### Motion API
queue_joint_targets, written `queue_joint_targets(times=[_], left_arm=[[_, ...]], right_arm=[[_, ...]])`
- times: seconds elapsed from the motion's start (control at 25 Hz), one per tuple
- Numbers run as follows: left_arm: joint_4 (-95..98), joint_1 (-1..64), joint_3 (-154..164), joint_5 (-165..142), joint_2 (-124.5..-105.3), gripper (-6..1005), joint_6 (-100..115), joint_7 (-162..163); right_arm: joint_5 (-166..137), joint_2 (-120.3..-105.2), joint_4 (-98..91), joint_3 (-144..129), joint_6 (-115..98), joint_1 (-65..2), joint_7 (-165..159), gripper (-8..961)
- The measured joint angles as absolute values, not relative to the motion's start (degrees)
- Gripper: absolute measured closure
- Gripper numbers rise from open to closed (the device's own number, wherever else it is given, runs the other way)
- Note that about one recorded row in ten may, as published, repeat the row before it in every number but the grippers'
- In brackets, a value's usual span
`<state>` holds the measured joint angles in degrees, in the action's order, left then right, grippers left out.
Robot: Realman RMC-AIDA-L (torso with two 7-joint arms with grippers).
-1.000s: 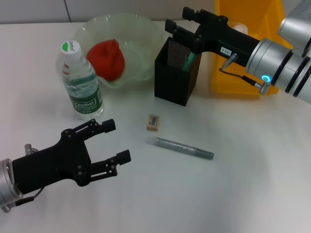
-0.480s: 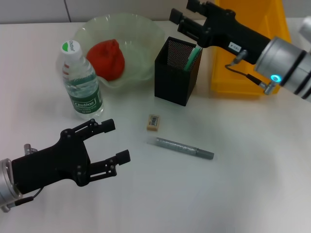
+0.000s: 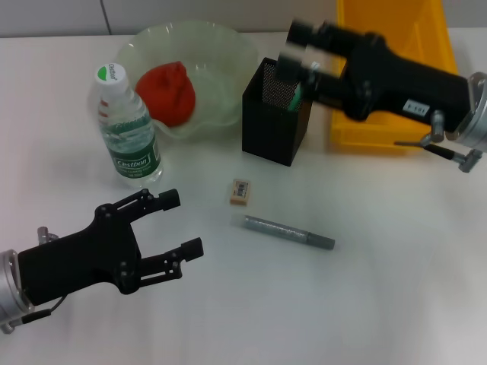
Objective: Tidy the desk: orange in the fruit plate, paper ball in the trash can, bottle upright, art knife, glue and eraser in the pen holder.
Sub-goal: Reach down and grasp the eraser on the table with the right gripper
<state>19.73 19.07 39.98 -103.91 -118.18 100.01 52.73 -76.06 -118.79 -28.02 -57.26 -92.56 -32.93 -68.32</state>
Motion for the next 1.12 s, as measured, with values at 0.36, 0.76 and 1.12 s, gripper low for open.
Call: queue_joint_targets(times=[0.36, 0.76, 1.12], left_arm=[[19.98, 18.42, 39.73, -103.98, -117.87, 158, 99.84, 52.73], [20.04, 18.23, 39.72, -103.97, -117.77, 158, 99.77, 52.59], [20.04, 18.19, 39.73, -103.97, -118.00, 158, 99.76, 52.04]], right_arm=[[-101.07, -118.32, -40.89, -57.03, -89.63, -35.85, -88.15, 326], [-122.03, -119.19, -40.84, -58.02, -82.92, -45.30, -99.38, 326], [-123.12, -119.43, -39.80, -72.18, -73.89, -47.91, -103.94, 327]])
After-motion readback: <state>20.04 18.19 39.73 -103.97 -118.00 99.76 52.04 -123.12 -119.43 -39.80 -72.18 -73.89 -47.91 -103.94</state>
